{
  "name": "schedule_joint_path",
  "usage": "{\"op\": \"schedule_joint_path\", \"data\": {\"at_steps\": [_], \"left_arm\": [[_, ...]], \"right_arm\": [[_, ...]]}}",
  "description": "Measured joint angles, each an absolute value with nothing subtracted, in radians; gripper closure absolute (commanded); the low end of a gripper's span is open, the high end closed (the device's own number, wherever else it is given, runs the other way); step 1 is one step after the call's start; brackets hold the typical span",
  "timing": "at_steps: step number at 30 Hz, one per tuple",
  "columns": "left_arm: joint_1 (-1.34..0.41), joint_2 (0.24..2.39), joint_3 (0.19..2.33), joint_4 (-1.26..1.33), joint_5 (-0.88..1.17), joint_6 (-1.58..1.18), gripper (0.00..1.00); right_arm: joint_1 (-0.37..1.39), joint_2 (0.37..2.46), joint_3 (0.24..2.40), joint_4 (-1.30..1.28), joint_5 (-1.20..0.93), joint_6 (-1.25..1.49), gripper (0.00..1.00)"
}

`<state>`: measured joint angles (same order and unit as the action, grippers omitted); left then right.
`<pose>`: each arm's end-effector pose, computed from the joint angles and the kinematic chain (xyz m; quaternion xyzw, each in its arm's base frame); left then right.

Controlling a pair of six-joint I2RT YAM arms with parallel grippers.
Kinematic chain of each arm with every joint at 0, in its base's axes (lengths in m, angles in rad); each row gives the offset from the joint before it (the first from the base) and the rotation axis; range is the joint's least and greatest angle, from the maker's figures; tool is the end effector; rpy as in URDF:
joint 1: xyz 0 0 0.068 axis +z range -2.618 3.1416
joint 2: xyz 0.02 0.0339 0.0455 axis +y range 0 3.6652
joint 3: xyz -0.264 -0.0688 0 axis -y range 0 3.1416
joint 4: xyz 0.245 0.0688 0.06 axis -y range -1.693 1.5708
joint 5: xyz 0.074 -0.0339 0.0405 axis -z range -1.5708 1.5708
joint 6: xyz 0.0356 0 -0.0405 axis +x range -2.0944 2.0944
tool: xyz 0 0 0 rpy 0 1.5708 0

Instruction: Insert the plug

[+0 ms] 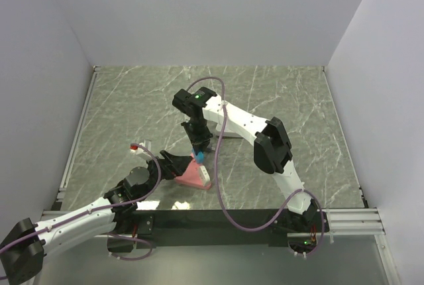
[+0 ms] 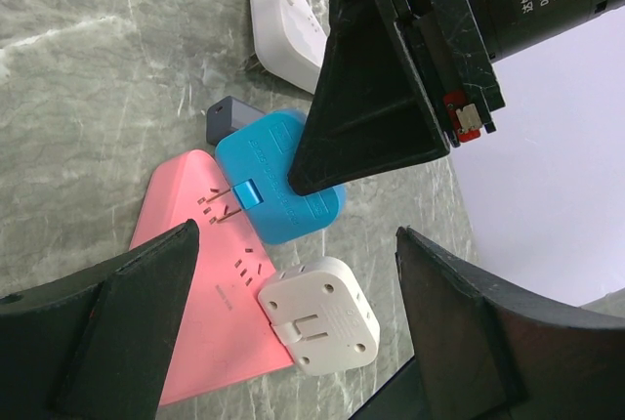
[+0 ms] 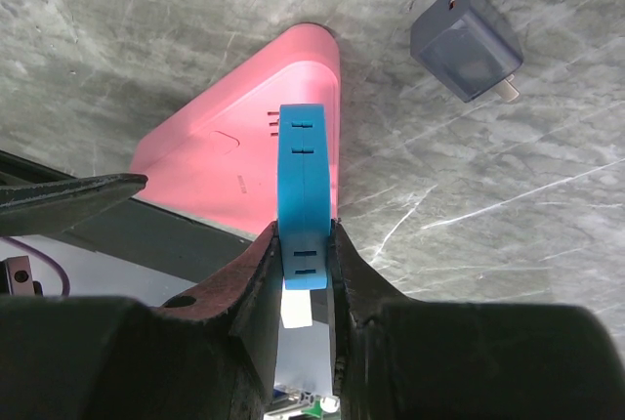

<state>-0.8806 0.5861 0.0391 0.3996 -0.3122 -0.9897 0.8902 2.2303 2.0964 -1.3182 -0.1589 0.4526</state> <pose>0.1022 -0.1066 0.1675 -0.1422 0.7414 -0.4493 0.4778 0.2760 0.3498 0.2405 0.2206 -0.9703 -0.0988 0.0030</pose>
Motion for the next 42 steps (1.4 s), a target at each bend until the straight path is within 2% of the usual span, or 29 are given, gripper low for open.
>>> {"op": "schedule_joint_path", "data": {"at_steps": [42], "left_arm": [[-0.885,0.584,0.039,0.398,-0.313,-0.99,0.12]], "right_arm": [[0.918,2.232,2.107,-1.32,-0.11,0.451,1.0]]}}
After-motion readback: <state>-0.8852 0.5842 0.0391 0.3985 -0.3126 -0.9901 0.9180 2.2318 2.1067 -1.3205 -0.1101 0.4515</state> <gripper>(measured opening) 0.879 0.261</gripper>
